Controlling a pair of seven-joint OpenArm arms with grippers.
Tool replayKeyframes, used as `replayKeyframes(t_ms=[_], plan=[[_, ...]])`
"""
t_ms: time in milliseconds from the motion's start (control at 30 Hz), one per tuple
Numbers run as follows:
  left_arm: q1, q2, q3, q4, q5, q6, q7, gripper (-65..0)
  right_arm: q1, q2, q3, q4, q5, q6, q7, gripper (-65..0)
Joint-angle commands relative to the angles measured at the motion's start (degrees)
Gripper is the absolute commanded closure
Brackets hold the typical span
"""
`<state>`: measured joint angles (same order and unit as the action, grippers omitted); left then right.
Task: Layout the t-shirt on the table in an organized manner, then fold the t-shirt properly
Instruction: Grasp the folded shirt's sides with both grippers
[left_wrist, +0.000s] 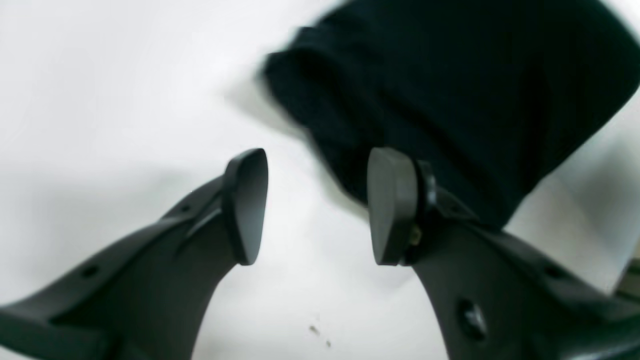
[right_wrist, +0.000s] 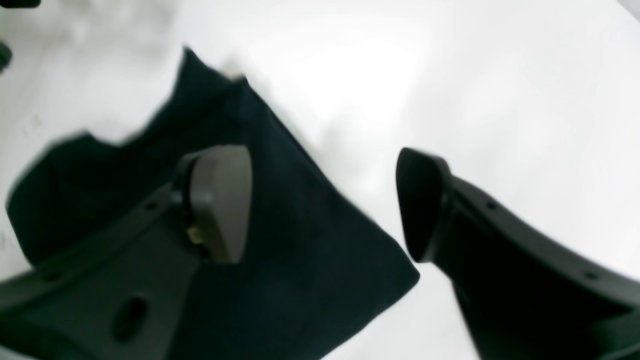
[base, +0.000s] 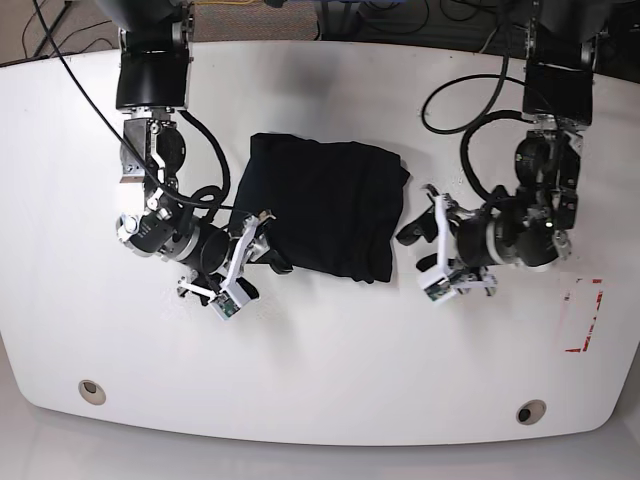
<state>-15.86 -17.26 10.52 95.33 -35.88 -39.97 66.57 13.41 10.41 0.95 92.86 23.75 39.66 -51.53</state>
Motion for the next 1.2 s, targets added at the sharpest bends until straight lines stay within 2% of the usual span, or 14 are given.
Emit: replayKeyframes(t_ms=[0,100,267,567,767,967,1167], plan=[[-1.9,1.7,0.3,1.8,0.0,0.0,-1.3,-30.0,0.6,0.9,0.1,1.1,1.3,0.3,1.6,-28.5],[-1.8,3.0,0.8,0.3,1.8,0.0,-1.5,-30.0,0.2,0.9,0.1,-0.9,1.0,0.3,2.8,-16.6],[-0.9,6.3,0.8,-1.4,3.4,0.0,-1.5,-30.0,-1.1,1.1,0.1,-3.5,-1.3,0.3,5.4,-4.8],[3.6,6.7,1.9,-3.9,7.5,0.0,-5.5,-30.0,-7.1,0.7,0.1,-4.1,-5.5,0.3,10.1,-4.8],[3.9,6.5,4.1,-9.8,10.9,0.0,-8.8,-30.0,-10.5,0.7,0.0,-8.3,-6.9,0.3,17.6,-4.8],[3.8,3.5,5.4,-16.1,11.3,0.0,-14.0,-30.0,-10.8,0.6,0.0,-16.5,-7.3,0.3,25.4,-4.8],[2.1,2.6,5.5,-17.7,11.3,0.0,-14.5,-30.0,-10.7,1.0,0.0,-16.7,-6.9,0.3,27.0,-4.6]])
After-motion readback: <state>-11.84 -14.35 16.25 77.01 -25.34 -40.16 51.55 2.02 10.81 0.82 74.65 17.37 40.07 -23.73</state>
